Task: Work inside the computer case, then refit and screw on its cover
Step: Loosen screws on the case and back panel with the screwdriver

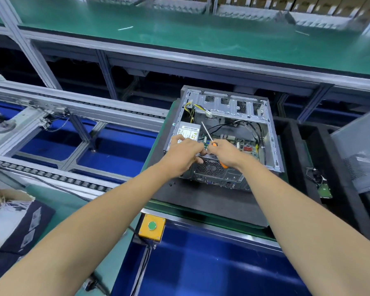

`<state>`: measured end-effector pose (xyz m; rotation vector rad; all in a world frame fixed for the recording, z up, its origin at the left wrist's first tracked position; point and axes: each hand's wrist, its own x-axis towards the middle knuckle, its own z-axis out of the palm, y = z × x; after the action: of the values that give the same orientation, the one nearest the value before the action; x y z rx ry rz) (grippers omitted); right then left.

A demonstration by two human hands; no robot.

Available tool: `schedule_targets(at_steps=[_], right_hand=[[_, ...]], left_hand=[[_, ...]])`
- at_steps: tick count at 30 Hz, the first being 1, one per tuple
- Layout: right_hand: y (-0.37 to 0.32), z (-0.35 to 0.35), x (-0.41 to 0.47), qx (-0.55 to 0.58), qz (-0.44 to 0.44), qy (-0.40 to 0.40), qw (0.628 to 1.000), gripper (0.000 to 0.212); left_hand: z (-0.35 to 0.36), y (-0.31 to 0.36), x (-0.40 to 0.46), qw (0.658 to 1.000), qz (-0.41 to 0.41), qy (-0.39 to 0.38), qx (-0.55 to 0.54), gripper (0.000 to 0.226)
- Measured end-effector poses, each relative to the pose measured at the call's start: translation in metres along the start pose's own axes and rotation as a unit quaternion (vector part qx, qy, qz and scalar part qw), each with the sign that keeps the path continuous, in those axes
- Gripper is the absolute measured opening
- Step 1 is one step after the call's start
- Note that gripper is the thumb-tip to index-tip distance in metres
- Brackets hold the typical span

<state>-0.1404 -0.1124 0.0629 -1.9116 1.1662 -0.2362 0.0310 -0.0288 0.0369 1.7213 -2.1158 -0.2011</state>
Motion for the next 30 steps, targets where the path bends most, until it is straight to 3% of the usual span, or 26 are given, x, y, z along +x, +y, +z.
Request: schedule_targets(at_steps=[2, 8, 12, 30], right_hand=[[-0.002, 0.000, -0.001, 0.000, -0.002, 0.001, 1.000, 0.016], [0.001, 0.004, 0.001, 0.004, 0.011, 0.018, 1.000, 0.015], [0.004, 0.003, 0.002, 0.020, 0.008, 0.024, 0.999, 0.029], [0.007, 0.003, 0.004, 0.015, 0.004, 0.023, 1.000, 0.020]], left_hand=[[0.000, -0.006, -0.001, 0.995, 0.058, 0.009, 0.083, 0.031], [0.002, -0.018, 0.007, 0.992, 0.105, 0.008, 0.063, 0.021], [0.006, -0.019, 0.004, 0.989, 0.125, 0.028, 0.071, 0.022], [0.001, -0.017, 0.003, 0.990, 0.128, 0.031, 0.045, 0.013]])
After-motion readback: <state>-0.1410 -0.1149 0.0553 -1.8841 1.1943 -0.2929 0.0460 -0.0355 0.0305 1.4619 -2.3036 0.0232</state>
